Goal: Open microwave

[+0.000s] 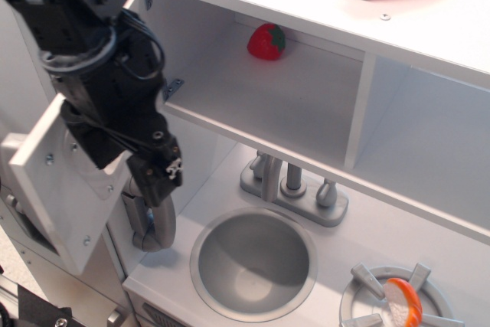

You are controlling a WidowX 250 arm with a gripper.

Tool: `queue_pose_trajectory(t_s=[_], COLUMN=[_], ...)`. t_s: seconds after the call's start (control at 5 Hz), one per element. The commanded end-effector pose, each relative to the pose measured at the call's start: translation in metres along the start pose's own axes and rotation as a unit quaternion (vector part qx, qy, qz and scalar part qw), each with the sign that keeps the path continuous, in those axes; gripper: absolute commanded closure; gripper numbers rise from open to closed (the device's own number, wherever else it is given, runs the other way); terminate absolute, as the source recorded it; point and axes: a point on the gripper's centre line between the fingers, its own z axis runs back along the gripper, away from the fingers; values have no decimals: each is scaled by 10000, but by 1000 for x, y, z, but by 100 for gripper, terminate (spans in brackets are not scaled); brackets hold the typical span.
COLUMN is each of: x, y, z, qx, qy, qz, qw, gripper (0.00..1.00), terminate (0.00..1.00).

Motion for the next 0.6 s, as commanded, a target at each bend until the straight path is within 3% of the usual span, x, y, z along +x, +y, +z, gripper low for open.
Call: queue_pose_trajectory(t_s=[0.0, 0.2, 0.4], x=[19, 35, 35], y=[-13, -17, -17], z=[37, 50, 50], qx=[-272, -453, -453], qy=[-96, -16, -16], qz=[119, 459, 459], qw=[9995, 9979, 9979], gripper=[0, 0, 0], terminate=[0, 0, 100])
